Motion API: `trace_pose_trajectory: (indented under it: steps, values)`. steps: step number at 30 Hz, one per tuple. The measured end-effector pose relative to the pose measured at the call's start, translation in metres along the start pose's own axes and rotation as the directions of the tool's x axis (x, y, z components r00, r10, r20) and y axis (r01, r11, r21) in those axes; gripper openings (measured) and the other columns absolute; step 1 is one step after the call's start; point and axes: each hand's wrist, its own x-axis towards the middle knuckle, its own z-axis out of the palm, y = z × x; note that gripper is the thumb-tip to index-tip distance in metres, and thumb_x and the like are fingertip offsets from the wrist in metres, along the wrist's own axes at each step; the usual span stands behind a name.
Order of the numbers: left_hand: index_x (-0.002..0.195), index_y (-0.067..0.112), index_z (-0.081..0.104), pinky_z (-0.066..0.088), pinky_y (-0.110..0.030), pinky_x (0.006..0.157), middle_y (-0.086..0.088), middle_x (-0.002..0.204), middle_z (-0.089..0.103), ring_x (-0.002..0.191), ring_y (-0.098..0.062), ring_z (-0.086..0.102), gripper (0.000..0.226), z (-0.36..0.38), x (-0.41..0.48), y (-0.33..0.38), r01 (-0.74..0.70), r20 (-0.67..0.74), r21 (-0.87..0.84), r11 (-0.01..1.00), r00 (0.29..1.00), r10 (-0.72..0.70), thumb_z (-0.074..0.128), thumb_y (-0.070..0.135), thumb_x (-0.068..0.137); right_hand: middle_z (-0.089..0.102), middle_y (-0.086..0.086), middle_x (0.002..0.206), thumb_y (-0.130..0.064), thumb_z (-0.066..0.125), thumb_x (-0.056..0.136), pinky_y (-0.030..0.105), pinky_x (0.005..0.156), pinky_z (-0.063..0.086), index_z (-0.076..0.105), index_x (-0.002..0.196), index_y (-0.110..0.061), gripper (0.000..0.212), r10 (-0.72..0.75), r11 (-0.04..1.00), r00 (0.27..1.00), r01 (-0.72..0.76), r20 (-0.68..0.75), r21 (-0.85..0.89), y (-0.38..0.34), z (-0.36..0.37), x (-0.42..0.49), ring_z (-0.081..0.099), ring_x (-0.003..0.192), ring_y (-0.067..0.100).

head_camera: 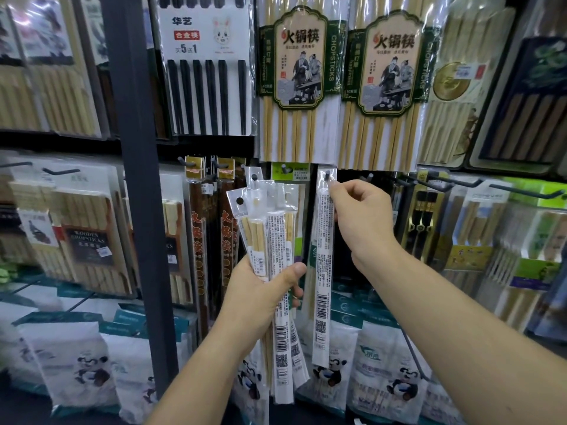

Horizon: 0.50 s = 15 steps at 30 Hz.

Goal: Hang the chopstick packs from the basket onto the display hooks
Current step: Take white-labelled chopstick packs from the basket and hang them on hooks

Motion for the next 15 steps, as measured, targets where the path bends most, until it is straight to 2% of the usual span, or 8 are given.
trace_pose_trajectory:
  steps: [4, 9, 12, 13, 15]
  values:
    - [0.102, 0.013, 0.068, 0.056, -0.028, 0.057, -0.004, 0.073, 0.072, 0.062, -0.019, 0.067, 0.034, 0.001, -0.001, 0.001, -0.006, 0.002, -0.004, 1.000, 1.000, 0.006, 0.079, 0.032, 0.077, 0.050, -0.015, 0.051, -0.035, 0.065, 0.096, 0.025, 0.064, 0.046, 0.066, 0.071, -0.013, 0.034, 0.017, 0.996, 1.000, -0.019, -0.025, -0.082, 0.009, 0.000, 0.004, 0.048, 0.053, 0.001]
    - [0.092, 0.030, 0.073, 0.058, -0.029, 0.060, -0.003, 0.076, 0.073, 0.065, -0.019, 0.069, 0.023, -0.002, 0.000, -0.001, -0.016, 0.012, 0.033, 0.999, 1.000, 0.016, 0.084, 0.041, 0.076, 0.052, -0.018, 0.053, -0.036, 0.067, 0.094, 0.021, 0.060, 0.043, 0.062, 0.073, -0.015, 0.030, 0.004, 0.996, 0.999, -0.007, -0.040, -0.089, 0.011, -0.002, -0.009, 0.048, 0.052, -0.003]
    - [0.098, 0.035, 0.073, 0.060, -0.038, 0.070, -0.001, 0.088, 0.078, 0.077, -0.017, 0.073, 0.044, -0.002, 0.000, -0.001, -0.035, 0.013, 0.080, 0.996, 0.999, 0.034, 0.088, 0.061, 0.066, 0.060, -0.008, 0.063, -0.034, 0.066, 0.095, 0.011, 0.057, 0.046, 0.069, 0.077, -0.012, 0.029, -0.014, 1.000, 0.992, 0.013, 0.126, 0.007, 0.005, -0.002, -0.026, 0.053, 0.056, -0.003]
    - [0.102, 0.035, 0.073, 0.060, -0.037, 0.072, 0.000, 0.094, 0.079, 0.082, -0.016, 0.074, 0.048, -0.002, 0.001, -0.001, -0.047, 0.021, 0.088, 0.995, 0.999, 0.046, 0.088, 0.063, 0.066, 0.063, -0.007, 0.064, -0.035, 0.066, 0.095, 0.009, 0.057, 0.046, 0.072, 0.077, -0.014, 0.028, -0.021, 1.000, 0.981, 0.016, 0.191, 0.026, 0.002, -0.002, -0.031, 0.056, 0.058, -0.002]
    - [0.110, 0.037, 0.073, 0.060, -0.026, 0.075, 0.004, 0.106, 0.079, 0.094, -0.013, 0.076, 0.047, 0.000, 0.000, -0.001, -0.091, 0.053, 0.094, 0.991, 0.995, 0.086, 0.086, 0.060, 0.071, 0.064, -0.008, 0.064, -0.034, 0.067, 0.095, 0.010, 0.057, 0.046, 0.074, 0.077, -0.017, 0.026, -0.037, 0.999, 0.963, 0.029, 0.267, 0.032, -0.002, -0.001, -0.038, 0.057, 0.060, -0.001]
